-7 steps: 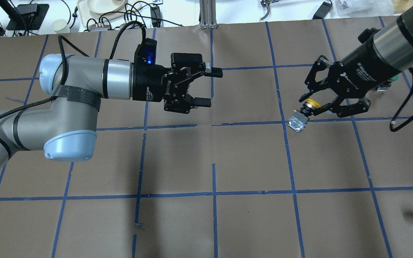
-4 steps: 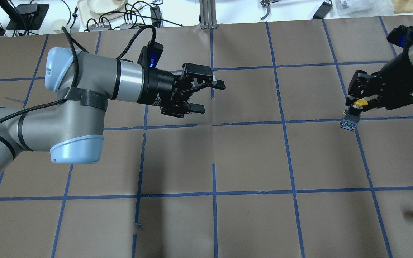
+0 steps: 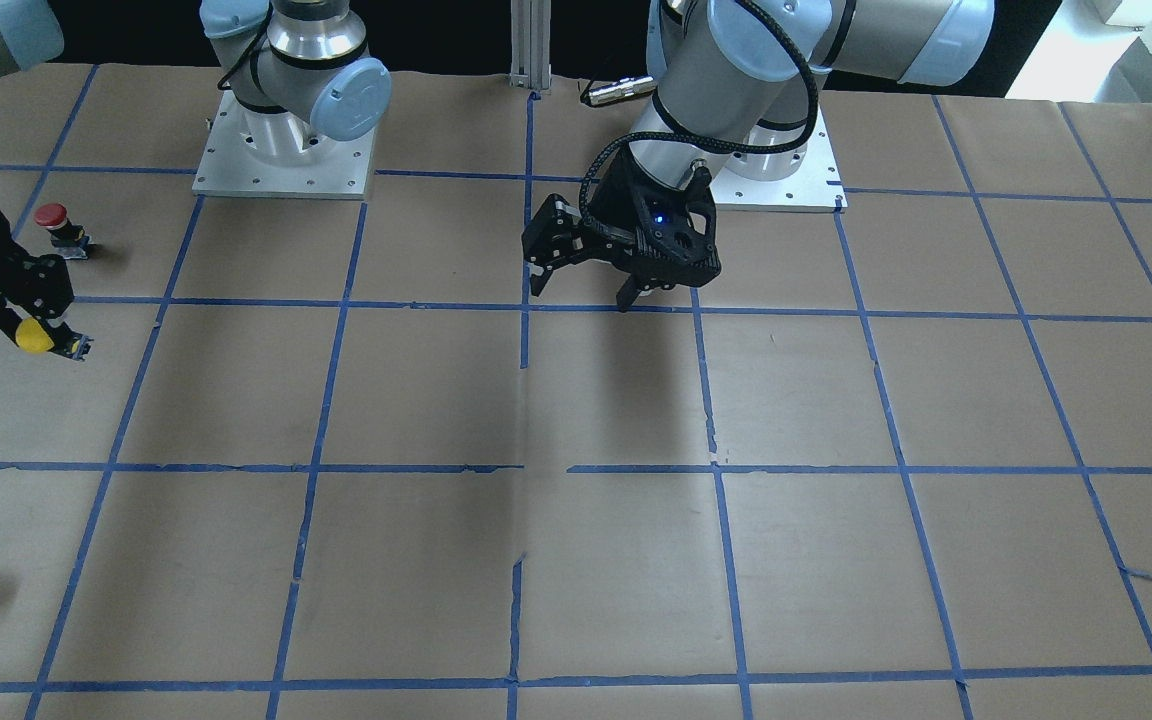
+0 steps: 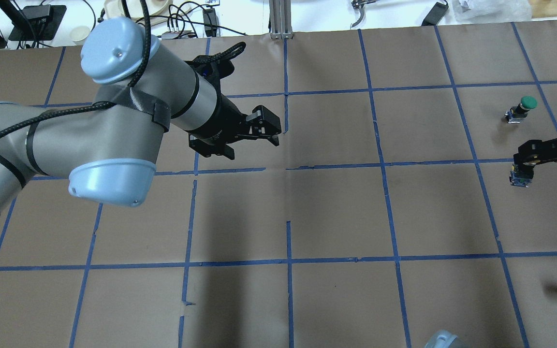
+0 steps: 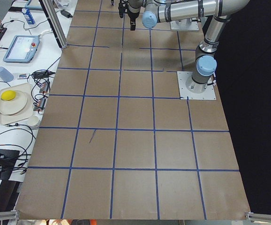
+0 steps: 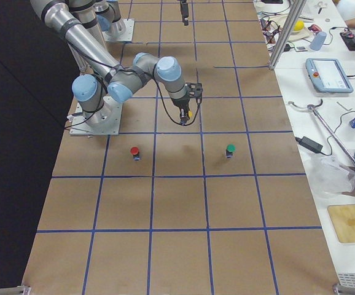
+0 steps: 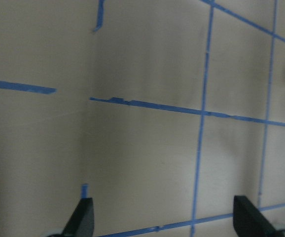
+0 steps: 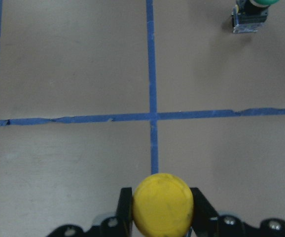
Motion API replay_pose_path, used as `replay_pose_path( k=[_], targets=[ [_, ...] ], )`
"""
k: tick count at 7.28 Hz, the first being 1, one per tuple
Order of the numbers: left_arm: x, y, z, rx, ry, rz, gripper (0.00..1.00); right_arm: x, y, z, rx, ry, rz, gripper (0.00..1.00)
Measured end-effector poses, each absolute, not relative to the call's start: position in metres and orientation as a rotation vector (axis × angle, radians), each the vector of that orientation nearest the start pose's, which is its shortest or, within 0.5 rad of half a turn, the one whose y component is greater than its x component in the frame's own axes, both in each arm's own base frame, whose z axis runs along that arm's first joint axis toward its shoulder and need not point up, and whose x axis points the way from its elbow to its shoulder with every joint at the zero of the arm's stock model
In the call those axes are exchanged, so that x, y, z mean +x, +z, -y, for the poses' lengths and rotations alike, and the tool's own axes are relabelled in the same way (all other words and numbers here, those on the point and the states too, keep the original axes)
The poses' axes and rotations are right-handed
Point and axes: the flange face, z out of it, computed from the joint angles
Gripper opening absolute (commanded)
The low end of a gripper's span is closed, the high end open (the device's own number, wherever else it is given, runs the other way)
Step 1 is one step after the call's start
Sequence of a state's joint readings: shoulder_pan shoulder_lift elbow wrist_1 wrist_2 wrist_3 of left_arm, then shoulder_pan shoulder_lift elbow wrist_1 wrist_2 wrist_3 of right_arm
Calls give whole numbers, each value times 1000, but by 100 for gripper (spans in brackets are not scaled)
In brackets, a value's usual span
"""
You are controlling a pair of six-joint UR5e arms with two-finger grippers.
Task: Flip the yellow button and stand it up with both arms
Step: 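Lower the button upright onto the table with the right gripper while the left arm retracts, then open the right gripper and release the upright yellow button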
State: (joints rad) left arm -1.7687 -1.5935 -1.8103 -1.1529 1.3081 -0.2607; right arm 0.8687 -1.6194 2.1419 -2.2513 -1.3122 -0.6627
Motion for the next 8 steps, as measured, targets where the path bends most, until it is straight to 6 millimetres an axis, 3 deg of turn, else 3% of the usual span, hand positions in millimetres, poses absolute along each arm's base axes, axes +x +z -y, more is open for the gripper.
replay_pose_path(
  k=[2, 3, 5, 8],
  targets=[
    [-224, 445, 466, 21, -66, -3240, 100, -229, 263, 435, -36, -503, -3032, 1],
    [-205, 461, 465, -12, -9, -3187, 100, -250, 247, 432, -36, -530, -3018, 1],
    [-174, 481, 456, -98, 71, -3124, 100, -262, 238, 429, -41, -581, -2978, 1],
    [-159, 482, 458, -146, 46, -3126, 100, -257, 228, 422, -108, -645, -2932, 2]
  ],
)
